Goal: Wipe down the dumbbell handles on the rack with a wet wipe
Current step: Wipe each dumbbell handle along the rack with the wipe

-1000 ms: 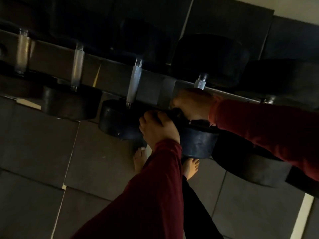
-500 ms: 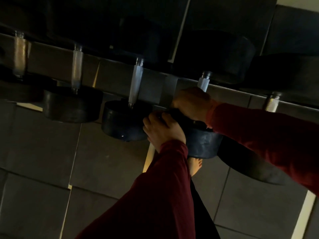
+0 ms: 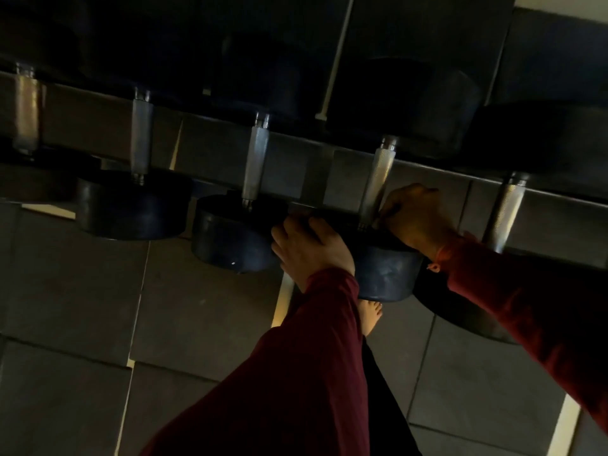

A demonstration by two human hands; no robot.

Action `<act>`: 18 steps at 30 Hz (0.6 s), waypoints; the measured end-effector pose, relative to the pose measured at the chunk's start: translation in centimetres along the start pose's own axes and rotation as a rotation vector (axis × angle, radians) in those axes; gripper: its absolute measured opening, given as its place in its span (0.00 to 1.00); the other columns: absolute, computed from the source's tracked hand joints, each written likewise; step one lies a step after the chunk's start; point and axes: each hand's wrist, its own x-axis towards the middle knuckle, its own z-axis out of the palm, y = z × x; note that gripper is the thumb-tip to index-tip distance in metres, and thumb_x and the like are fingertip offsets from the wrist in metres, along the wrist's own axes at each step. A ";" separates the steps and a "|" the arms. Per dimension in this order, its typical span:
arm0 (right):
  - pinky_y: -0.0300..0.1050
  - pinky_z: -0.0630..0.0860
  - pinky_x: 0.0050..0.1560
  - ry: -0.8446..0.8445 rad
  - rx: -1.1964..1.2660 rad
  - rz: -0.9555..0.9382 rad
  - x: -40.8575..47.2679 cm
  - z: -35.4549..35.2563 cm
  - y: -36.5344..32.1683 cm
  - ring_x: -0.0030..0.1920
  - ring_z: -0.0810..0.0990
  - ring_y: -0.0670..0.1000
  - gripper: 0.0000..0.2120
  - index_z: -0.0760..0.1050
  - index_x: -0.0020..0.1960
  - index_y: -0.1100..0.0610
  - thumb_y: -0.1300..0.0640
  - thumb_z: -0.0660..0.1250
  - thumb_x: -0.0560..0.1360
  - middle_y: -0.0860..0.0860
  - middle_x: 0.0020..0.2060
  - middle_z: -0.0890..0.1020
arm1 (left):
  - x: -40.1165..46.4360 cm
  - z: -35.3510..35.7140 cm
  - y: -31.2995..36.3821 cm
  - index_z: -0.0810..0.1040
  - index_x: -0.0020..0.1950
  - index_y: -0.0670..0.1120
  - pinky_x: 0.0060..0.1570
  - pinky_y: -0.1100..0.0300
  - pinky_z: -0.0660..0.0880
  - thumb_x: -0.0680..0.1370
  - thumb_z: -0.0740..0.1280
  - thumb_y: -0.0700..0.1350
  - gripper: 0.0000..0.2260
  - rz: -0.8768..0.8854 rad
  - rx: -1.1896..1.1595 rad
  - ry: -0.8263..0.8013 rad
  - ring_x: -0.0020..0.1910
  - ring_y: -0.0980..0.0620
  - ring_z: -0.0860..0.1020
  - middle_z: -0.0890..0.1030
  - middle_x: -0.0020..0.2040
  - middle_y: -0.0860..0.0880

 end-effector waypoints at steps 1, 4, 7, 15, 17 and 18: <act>0.42 0.78 0.43 0.001 0.052 0.035 0.4 0.2 0.2 0.44 0.82 0.51 0.13 0.77 0.33 0.48 0.62 0.75 0.71 0.47 0.38 0.81 | 0.0 0.0 0.1 0.77 0.61 0.45 0.59 0.48 0.68 0.72 0.54 0.53 0.23 0.002 0.002 -0.001 0.59 0.46 0.70 0.73 0.60 0.46; 0.45 0.79 0.46 -0.026 0.143 0.105 0.5 0.4 0.4 0.47 0.82 0.52 0.15 0.77 0.33 0.47 0.63 0.74 0.71 0.51 0.43 0.83 | -0.2 -0.2 0.2 0.77 0.61 0.44 0.59 0.47 0.68 0.72 0.54 0.53 0.23 0.006 0.006 -0.012 0.59 0.46 0.69 0.73 0.60 0.45; 0.40 0.76 0.41 -0.025 0.173 0.107 -0.1 0.0 0.6 0.45 0.80 0.47 0.13 0.79 0.34 0.48 0.64 0.73 0.71 0.47 0.42 0.83 | -0.1 -0.2 0.1 0.77 0.62 0.44 0.59 0.47 0.67 0.74 0.57 0.51 0.20 0.000 0.015 -0.012 0.60 0.45 0.69 0.73 0.60 0.45; 0.38 0.76 0.40 0.016 0.103 0.078 0.0 0.4 -0.1 0.43 0.80 0.46 0.05 0.81 0.40 0.53 0.59 0.75 0.72 0.48 0.42 0.82 | -0.2 -0.2 0.3 0.77 0.62 0.44 0.58 0.46 0.68 0.74 0.56 0.51 0.22 0.002 0.022 -0.006 0.60 0.43 0.69 0.73 0.61 0.44; 0.41 0.78 0.45 0.015 0.079 0.100 0.3 0.7 0.0 0.46 0.82 0.49 0.03 0.81 0.42 0.53 0.58 0.74 0.73 0.49 0.44 0.83 | -0.2 -0.2 0.3 0.77 0.63 0.44 0.58 0.47 0.68 0.76 0.57 0.50 0.20 0.006 0.018 -0.008 0.60 0.43 0.70 0.73 0.61 0.44; 0.42 0.78 0.45 0.019 0.076 0.101 0.4 0.8 0.1 0.47 0.82 0.49 0.02 0.81 0.42 0.52 0.57 0.74 0.73 0.48 0.44 0.83 | -0.1 -0.1 0.2 0.77 0.63 0.43 0.58 0.48 0.67 0.77 0.58 0.50 0.19 0.004 0.015 -0.009 0.60 0.43 0.70 0.73 0.61 0.44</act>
